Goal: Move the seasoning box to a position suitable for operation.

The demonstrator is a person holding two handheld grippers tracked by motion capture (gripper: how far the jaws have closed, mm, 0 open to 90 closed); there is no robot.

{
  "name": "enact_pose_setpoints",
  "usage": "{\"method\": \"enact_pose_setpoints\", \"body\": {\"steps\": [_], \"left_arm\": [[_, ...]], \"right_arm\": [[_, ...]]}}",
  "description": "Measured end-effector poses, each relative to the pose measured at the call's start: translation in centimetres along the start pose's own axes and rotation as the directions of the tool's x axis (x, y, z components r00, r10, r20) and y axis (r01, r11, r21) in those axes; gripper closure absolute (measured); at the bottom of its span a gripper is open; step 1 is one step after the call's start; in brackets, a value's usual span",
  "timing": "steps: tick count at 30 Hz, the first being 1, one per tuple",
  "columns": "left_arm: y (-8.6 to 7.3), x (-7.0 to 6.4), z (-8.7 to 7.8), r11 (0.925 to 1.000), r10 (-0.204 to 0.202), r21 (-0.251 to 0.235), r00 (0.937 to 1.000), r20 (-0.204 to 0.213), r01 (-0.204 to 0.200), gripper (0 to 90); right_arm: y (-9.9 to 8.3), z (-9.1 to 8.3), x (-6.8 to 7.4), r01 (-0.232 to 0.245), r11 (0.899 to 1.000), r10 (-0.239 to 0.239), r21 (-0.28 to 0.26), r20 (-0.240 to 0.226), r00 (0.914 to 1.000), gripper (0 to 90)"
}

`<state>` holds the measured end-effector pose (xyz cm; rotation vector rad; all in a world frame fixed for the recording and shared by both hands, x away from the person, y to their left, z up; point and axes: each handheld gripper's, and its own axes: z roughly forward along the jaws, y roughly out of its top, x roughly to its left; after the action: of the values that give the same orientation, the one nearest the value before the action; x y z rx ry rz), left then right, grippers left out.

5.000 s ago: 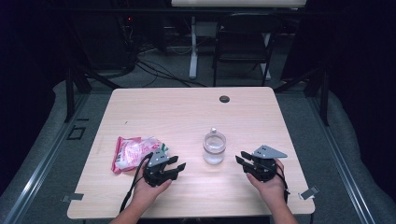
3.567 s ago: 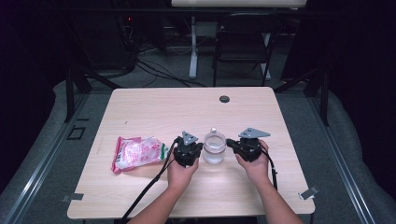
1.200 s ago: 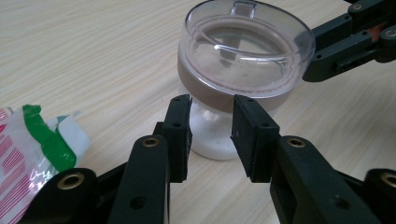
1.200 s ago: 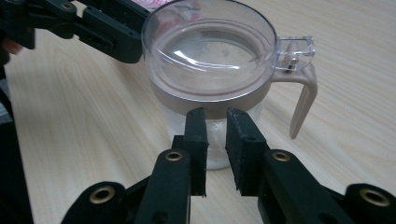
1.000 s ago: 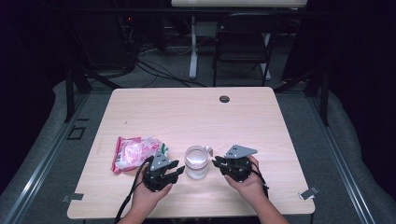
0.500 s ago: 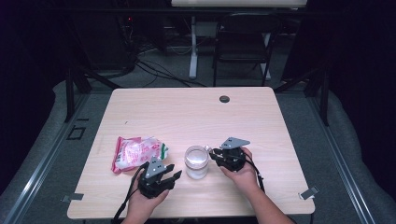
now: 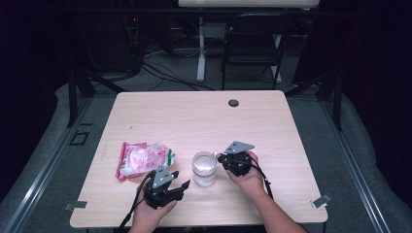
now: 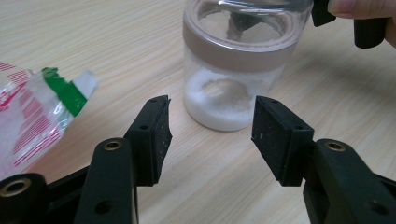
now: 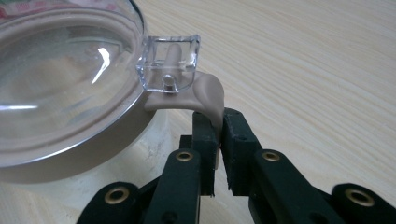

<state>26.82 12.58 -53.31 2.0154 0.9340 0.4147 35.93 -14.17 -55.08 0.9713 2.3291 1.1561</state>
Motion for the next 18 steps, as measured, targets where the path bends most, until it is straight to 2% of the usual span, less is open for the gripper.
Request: {"method": "enact_pose_setpoints", "body": {"steps": [3, 8, 11, 12, 13, 16, 18], "left_arm": [[0.3, -0.3, 0.4, 1.0, 0.006, -0.005, 0.9998, 0.019, -0.006, 46.2], [1.0, -0.9, 1.3, 0.9992, 0.039, -0.002, 0.9977, 0.056, -0.039, 45.2], [1.6, -1.1, 1.6, 0.9992, 0.039, -0.016, 0.9972, 0.063, -0.038, 44.8], [1.6, -1.1, 1.6, 0.9992, 0.039, -0.016, 0.9972, 0.063, -0.038, 44.6], [1.9, -1.3, 1.7, 0.9994, 0.03, -0.021, 0.9951, 0.094, -0.028, 44.6], [2.3, -1.7, 2.4, 0.9966, 0.072, 0.028, 0.9877, 0.138, -0.077, 44.6], [2.4, -2.1, 2.8, 0.9931, 0.099, 0.048, 0.9837, 0.151, -0.107, 44.3]], "right_arm": [[-0.2, -0.5, 0.1, -0.005, 1.0, 0.005, 0.012, 0.013, 0.9999, 84.0], [-0.9, -1.8, 0.5, -0.023, 0.999, 0.021, 0.025, 0.061, 0.9979, 84.5], [-1.5, -2.8, 0.7, -0.043, 0.998, 0.04, 0.037, 0.084, 0.9956, 84.4], [-1.6, -3.2, 0.8, -0.036, 0.998, 0.031, 0.047, 0.097, 0.9948, 84.3], [-1.8, -3.5, 1.0, -0.032, 0.998, 0.026, 0.052, 0.108, 0.9938, 84.0], [-2.3, -4.4, 1.2, -0.033, 0.998, 0.028, 0.051, 0.103, 0.9943, 82.5], [-2.5, -4.8, 1.4, -0.039, 0.999, 0.036, 0.038, 0.097, 0.9946, 81.9]]}}
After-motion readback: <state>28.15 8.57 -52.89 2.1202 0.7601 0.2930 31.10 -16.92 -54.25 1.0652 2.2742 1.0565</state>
